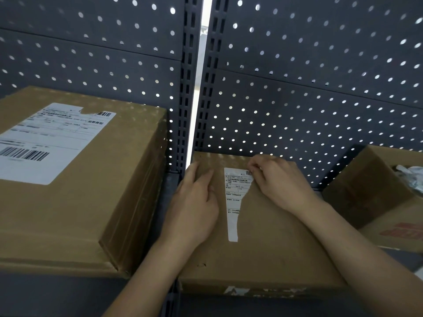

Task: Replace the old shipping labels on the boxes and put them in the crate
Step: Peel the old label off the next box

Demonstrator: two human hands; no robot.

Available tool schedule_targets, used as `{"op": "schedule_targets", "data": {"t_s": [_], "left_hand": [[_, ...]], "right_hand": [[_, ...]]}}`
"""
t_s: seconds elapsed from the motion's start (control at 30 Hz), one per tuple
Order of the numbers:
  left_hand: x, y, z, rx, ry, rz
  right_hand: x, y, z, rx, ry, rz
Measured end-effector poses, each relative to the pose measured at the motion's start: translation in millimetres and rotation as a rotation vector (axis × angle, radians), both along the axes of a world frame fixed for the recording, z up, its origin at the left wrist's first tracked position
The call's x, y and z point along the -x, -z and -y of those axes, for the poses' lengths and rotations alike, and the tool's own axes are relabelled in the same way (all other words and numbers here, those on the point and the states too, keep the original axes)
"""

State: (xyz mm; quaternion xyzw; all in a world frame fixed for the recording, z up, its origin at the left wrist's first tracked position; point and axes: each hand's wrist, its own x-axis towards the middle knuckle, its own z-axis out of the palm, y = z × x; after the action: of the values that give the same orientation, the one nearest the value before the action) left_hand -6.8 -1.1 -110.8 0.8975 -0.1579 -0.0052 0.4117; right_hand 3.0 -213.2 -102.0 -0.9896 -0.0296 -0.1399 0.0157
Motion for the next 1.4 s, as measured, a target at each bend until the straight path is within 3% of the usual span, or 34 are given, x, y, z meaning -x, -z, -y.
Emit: {"op": "schedule_targets", "data": {"t_s": [0.33,0.47,0.73,0.83,1.0,1.2,1.4], "left_hand": [[1,-2,1,-0.035,-0.005,0.004],[1,-2,1,-0.037,-0.005,0.007],[0,-1,2,-0.041,-0.008,0.003],[1,-1,2,-0.037,-0.008,0.010],[1,-2,1,-0.032,-0.012,0.018],[1,-2,1,-0.032,-0.011,0.023],[1,-3,2,-0.035,-0.013,0.012]], "right_hand": [[1,4,0,0.041,-0.039,0.041],[0,6,5,-0.131,0.014,0.080],[0,6,-5,0.262,0.009,0.055],[3,1,-11,0.319,0.019,0.054],[1,0,-10,0.267,-0.019,0.029],[3,1,-4,0.011,0.017,0.030],[3,0,-9,-0.016,0.026,0.041]]}}
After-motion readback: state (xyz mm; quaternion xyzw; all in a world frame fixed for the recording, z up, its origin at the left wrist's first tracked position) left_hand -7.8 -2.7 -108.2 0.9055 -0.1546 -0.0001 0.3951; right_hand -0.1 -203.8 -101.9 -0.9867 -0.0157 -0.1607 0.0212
